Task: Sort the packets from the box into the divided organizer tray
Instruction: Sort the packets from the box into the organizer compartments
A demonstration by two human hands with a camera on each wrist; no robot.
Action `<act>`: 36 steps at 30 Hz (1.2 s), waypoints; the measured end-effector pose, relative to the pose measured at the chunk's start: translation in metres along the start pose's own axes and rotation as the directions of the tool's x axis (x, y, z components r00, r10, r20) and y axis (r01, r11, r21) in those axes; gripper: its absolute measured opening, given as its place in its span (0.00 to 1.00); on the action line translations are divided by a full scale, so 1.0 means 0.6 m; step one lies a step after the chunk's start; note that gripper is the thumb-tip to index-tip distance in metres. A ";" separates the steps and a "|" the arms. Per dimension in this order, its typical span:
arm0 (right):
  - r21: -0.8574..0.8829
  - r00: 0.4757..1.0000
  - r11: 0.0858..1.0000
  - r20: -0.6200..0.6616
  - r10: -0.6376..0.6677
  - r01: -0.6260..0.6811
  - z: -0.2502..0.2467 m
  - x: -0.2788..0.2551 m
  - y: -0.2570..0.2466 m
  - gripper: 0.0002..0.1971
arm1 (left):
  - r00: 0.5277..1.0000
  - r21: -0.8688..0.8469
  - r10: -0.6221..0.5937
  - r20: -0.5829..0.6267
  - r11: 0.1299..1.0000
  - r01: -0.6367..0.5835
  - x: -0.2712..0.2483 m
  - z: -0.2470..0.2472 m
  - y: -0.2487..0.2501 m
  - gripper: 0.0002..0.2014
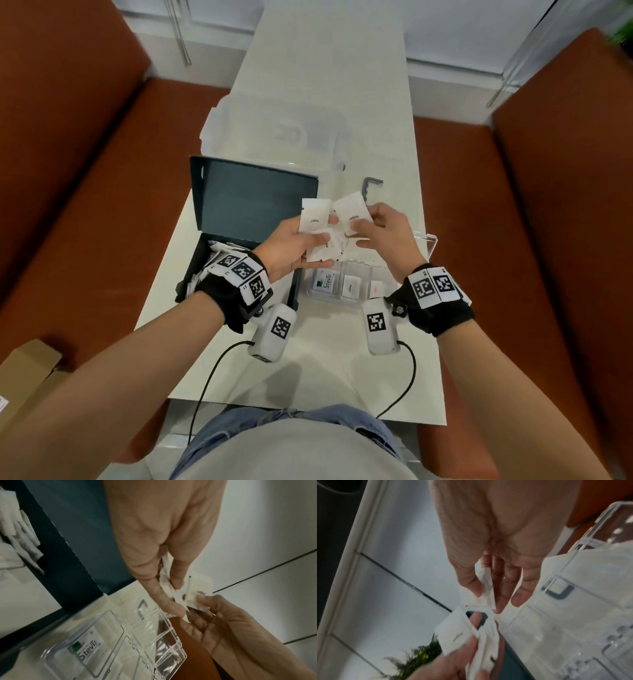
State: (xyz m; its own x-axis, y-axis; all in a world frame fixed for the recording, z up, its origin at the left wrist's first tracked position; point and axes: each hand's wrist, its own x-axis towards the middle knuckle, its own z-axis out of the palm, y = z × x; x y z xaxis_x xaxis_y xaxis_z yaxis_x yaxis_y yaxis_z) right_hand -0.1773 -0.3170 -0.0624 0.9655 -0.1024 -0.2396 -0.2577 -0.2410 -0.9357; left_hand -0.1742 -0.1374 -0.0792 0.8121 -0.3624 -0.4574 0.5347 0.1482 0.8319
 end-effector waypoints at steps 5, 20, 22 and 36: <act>0.078 1.000 0.997 -0.007 0.028 -0.027 -0.077 -0.008 0.012 0.05 | 0.999 0.026 -0.037 0.015 0.999 0.037 0.010 0.018 -0.014 0.14; -0.771 0.972 0.634 0.097 0.212 -0.061 -0.208 0.005 0.149 0.08 | 0.992 0.055 -0.121 0.027 0.991 0.119 0.039 0.109 -0.049 0.13; -0.783 0.970 0.621 0.127 0.208 -0.031 -0.197 0.005 0.160 0.09 | 0.993 0.065 -0.119 0.026 0.991 0.117 0.040 0.115 -0.053 0.13; -0.756 0.991 0.655 0.069 0.113 -0.022 -0.170 0.000 0.215 0.07 | 0.993 0.080 -0.114 -0.026 0.990 0.115 0.041 0.115 -0.066 0.13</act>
State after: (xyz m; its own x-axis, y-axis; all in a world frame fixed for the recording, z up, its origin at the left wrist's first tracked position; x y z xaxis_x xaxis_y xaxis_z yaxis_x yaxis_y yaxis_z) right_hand -0.2143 -0.4468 -0.1566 0.9306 -0.0623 -0.3606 -0.2187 -0.8848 -0.4115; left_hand -0.1917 -0.2156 -0.1014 0.7518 -0.3528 -0.5570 0.6045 0.0314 0.7960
